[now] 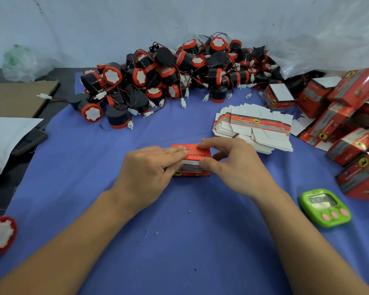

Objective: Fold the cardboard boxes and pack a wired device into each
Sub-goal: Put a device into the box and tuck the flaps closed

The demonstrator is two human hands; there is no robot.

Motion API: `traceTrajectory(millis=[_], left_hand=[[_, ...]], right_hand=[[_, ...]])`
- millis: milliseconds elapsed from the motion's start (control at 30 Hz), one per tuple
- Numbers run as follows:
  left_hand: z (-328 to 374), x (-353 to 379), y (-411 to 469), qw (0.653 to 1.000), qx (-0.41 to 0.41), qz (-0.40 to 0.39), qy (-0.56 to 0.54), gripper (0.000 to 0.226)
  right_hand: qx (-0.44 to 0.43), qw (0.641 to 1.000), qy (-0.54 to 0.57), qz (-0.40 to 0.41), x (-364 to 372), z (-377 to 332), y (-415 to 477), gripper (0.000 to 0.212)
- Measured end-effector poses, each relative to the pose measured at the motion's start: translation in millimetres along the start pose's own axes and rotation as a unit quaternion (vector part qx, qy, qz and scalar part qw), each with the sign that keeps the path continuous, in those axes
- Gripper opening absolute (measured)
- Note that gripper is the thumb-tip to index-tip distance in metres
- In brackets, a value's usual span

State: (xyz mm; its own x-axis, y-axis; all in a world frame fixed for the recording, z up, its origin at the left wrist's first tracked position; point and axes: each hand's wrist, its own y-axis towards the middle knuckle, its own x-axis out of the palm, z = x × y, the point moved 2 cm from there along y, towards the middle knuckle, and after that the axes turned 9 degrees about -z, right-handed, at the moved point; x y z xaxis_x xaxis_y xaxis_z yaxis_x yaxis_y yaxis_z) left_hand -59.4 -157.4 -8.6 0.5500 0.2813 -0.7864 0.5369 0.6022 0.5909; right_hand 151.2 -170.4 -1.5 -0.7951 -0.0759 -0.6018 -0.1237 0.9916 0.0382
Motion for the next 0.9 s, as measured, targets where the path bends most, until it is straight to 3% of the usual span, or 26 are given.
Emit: traceTrajectory(millis=[133,300,500,767,833,900], left_hand=[[7.5,1.6,-0.9,0.995,0.044,0.025,0.083,0.020],[6.2,-1.4,2.1,0.996,0.046,-0.004,0.070,0.026],[8.9,2.3,-1.3,0.997,0.019,-0.002,0.073,0.025],[14.6,7.9,-7.4,0.997,-0.003,0.020,0.077,0.029],[16.1,10.7,-6.8,0.996,-0.009,0.025,0.090,0.025],[18.0,16.5,-6.9,0.996,0.006,-0.009,0.094,0.035]], right_hand=[[0.012,0.999,0.038,-0.006,-1.0,0.6,-1.2,0.028],[0.026,0.996,0.084,-0.012,-1.0,1.4,-1.8,0.031],[0.014,0.997,0.061,-0.043,-3.4,4.9,-3.8,0.047],[0.016,1.000,0.022,0.007,6.7,6.1,-4.7,0.039],[0.022,0.997,0.077,-0.005,10.0,8.4,-5.3,0.028],[0.026,0.979,0.202,-0.027,10.8,10.5,-3.5,0.015]])
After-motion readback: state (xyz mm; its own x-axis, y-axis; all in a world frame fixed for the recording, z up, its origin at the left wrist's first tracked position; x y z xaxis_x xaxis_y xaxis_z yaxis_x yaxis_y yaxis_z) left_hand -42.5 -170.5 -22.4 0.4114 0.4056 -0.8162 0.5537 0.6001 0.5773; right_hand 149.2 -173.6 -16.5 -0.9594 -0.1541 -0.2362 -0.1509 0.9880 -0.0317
